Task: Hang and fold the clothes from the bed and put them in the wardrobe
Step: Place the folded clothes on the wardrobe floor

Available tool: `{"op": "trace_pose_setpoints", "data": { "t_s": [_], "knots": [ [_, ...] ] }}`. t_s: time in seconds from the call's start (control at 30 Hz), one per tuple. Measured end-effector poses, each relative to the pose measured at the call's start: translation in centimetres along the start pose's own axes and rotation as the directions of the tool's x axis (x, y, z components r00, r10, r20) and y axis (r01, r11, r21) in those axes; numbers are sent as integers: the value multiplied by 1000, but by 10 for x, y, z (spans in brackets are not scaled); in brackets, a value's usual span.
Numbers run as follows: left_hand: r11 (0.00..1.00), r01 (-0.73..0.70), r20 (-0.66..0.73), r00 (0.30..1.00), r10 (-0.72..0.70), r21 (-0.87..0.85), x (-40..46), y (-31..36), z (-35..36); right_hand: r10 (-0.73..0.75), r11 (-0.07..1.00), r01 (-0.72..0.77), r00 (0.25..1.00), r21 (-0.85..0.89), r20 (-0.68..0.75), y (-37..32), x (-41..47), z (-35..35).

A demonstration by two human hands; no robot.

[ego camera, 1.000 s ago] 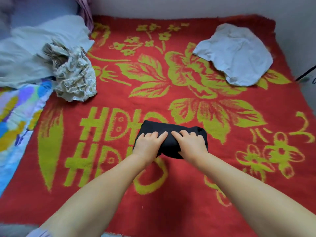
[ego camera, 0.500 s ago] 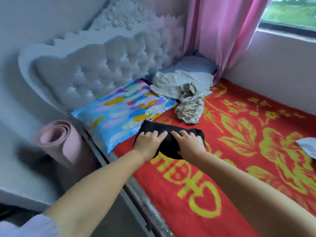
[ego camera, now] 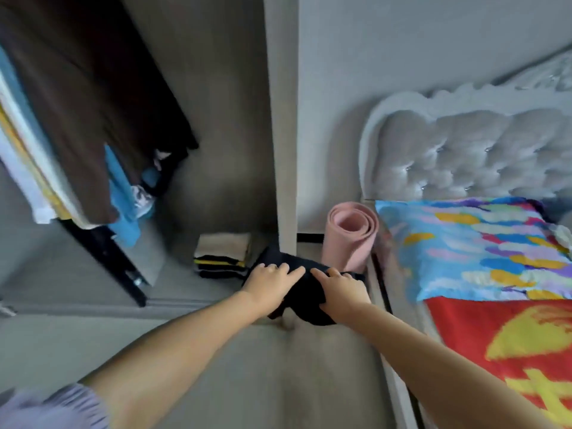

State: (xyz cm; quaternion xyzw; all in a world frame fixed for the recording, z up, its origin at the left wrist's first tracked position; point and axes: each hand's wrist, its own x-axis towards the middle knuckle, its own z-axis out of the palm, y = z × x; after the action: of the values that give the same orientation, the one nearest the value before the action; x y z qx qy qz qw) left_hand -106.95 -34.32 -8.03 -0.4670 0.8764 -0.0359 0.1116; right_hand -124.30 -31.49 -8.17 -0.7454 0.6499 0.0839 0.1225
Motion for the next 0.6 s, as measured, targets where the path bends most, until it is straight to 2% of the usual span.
{"op": "trace_pose_setpoints", "data": {
  "t_s": [0.13, 0.27, 0.4, 0.6],
  "knots": [
    [987, 159, 30, 987, -159, -21, -57, -103, 22, -181, 983, 182, 983, -4, 30, -111, 54, -8],
    [955, 292, 69, 955, -288, -51, -89, -169, 41, -298, 952, 301, 953, -55, 50, -183, 96, -14],
    [931, 355, 101, 933, -346, -85, -88, -215, 63, -352, 930, 359, 932, -74, 89, -221, 140, -18],
    [940, 326, 99, 943, -317, -104, -22, -294, 96, -339, 939, 343, 937, -34, 86, -238, 241, -17]
  ]
}}
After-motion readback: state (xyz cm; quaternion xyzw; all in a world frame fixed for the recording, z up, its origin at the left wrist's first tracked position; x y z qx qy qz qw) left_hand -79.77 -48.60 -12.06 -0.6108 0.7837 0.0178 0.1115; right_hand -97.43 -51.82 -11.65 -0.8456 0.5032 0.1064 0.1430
